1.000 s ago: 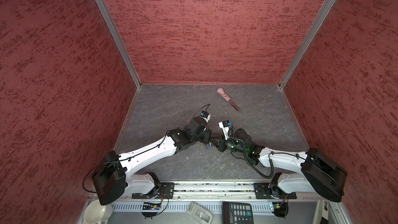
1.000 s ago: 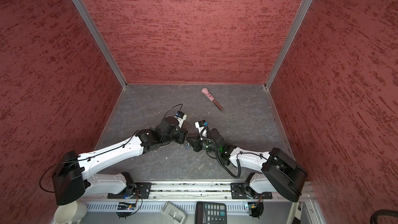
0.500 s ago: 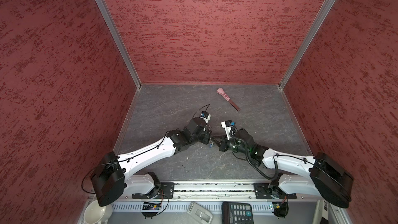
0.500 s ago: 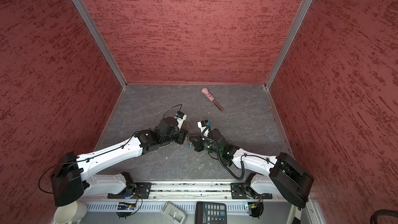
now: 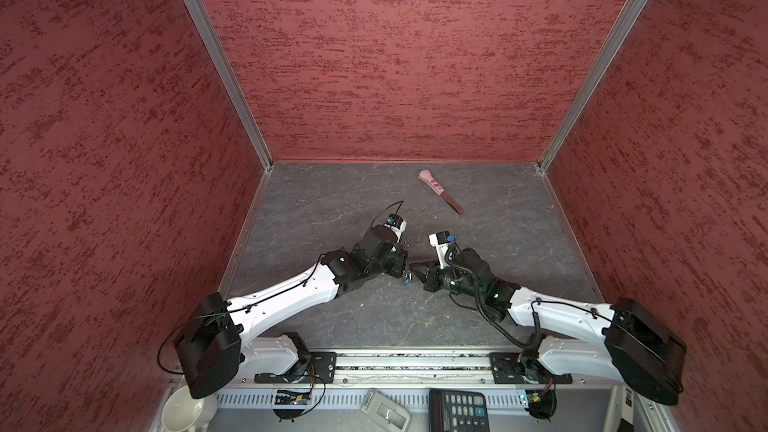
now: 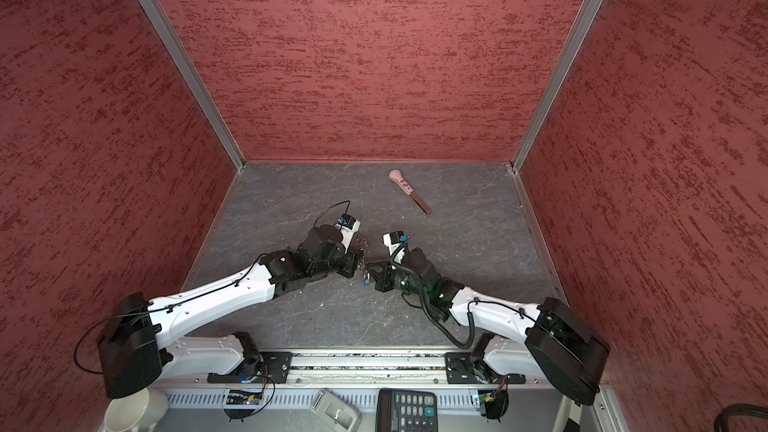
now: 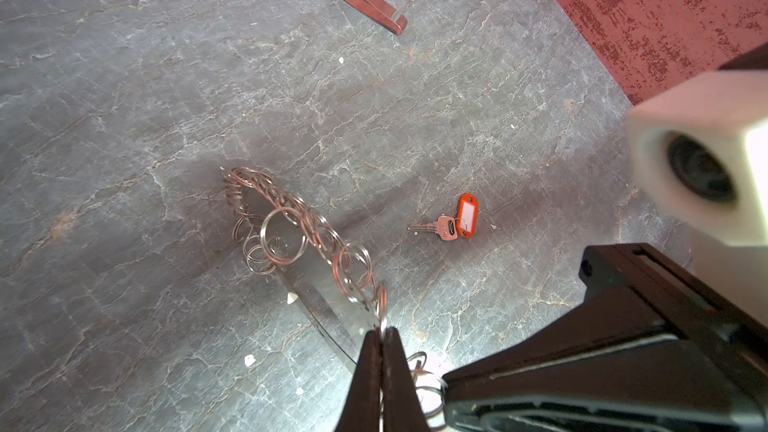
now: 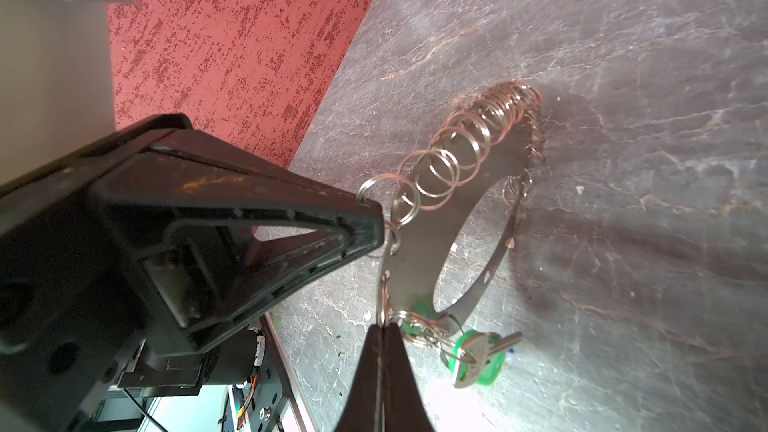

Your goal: Put the keys on the keyring

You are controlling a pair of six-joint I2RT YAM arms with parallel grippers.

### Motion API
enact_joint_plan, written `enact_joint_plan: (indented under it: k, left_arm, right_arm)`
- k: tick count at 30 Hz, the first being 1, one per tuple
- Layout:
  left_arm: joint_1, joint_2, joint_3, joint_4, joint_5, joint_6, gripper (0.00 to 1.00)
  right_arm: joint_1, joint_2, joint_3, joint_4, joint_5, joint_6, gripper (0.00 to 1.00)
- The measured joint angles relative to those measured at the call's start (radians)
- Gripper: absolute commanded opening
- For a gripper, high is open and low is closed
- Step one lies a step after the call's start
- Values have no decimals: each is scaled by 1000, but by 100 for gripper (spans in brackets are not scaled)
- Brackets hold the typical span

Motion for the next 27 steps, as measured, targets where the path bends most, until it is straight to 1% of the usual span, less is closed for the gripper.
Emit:
enact_joint_plan:
  k: [4,7,15,17,22,27]
  left_arm:
    - [-8,-6,-16,26,-21,-16,0]
    - [-26,-7,-28,49,-32,-42,0]
    - [-41,-7,-39,57,-60,-87,0]
    - [-41,-7,-39,58,-63,-92,0]
    - [-44,-8,-39,59,-76,-96,0]
    - [-46,-8,-39,60,-85,-92,0]
  right_arm:
    - [0,13,16,-15,-5,29,9]
    - [0,40,16,-7,-18,49,13]
    - [0,68,16,23,-42,84,18]
    - [0,68,16,25,-41,85,17]
    - [0,66,16,21,-39,82,8]
    - [0,49,16,4,-32,73,3]
